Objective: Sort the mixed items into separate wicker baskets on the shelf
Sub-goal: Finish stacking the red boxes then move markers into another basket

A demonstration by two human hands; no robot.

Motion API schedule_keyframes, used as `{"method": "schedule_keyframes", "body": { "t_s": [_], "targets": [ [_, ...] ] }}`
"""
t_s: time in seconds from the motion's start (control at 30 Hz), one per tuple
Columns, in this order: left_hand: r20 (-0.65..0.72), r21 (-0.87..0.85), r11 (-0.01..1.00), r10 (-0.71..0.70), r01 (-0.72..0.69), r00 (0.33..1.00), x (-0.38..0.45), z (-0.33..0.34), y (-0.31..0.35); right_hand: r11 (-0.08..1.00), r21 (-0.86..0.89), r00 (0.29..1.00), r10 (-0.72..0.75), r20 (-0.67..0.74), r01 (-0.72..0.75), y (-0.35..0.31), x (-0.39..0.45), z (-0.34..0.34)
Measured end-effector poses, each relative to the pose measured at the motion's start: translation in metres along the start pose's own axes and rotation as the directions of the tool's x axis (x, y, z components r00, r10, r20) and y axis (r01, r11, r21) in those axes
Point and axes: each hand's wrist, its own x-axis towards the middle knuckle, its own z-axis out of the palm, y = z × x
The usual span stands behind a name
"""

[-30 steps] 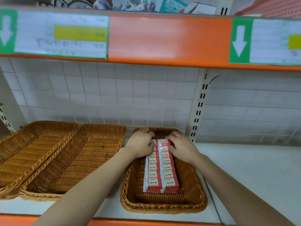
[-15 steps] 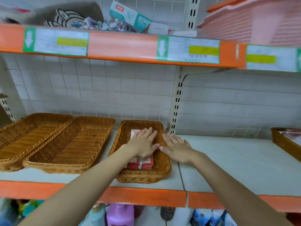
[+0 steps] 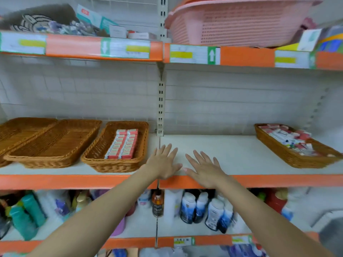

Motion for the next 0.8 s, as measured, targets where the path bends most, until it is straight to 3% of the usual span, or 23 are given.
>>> {"method": "schedule_keyframes", "body": {
  "t_s": [0.33, 0.8],
  "targets": [
    [0.023, 0.046, 0.99, 0.132, -0.133, 0.991, 0.043, -0.005, 0.077, 0.992, -0.003, 0.991, 0.128, -0.031, -0.128, 0.083, -0.031, -0.001],
    [-0.03, 0.016, 0.945, 0.328, -0.328, 0.944, 0.18, -0.03, 0.18, 0.939, -0.021, 0.936, 0.339, -0.098, -0.343, 0.225, -0.01, -0.03]
  ]
}}
